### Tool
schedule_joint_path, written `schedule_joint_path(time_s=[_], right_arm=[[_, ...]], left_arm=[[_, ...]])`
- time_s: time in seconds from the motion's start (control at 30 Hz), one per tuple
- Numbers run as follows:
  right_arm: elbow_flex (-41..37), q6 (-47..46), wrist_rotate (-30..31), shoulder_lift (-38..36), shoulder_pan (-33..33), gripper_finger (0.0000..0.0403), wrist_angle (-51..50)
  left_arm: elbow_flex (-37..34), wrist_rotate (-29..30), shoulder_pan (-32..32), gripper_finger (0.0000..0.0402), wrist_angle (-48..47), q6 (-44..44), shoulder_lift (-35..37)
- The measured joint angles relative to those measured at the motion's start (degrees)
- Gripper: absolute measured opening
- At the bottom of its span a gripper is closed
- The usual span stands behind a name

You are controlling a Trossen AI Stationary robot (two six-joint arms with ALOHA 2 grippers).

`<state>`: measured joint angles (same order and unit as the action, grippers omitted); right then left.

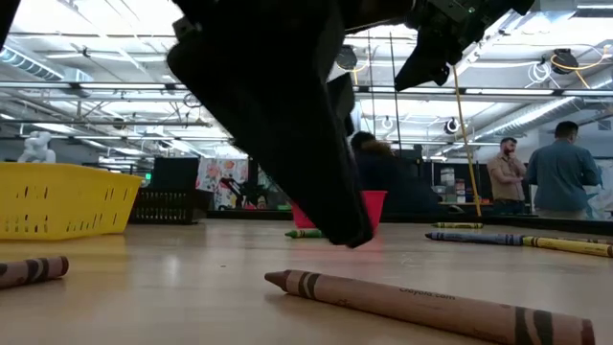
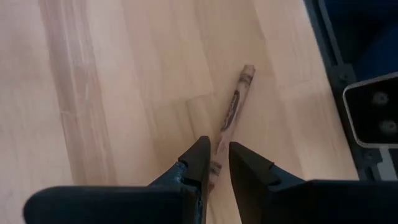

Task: Sort crayons
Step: Put the brown crayon into the black bin

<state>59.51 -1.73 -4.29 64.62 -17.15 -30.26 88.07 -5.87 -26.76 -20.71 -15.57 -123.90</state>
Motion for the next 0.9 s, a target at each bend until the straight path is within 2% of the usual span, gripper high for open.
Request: schedule_joint_path(time_s=[0.5, 0.73, 0.9], right_arm=[[0.0, -0.2, 0.0, 0.0, 0.0, 0.0091, 0.0], [0.0, -0.4, 0.0, 0.0, 0.0, 0.0091, 0.0], [0.0, -0.4, 0.0, 0.0, 0.0, 0.0091, -0.1]], left_arm=[[0.1, -1.2, 0.1, 0.0063, -2.0, 0.9, -2.2], [0.3, -1.7, 0.7, 0.0063, -3.3, -1.2, -2.9], [0.4, -2.1, 1.1, 0.0060, -5.5, -6.5, -4.5]])
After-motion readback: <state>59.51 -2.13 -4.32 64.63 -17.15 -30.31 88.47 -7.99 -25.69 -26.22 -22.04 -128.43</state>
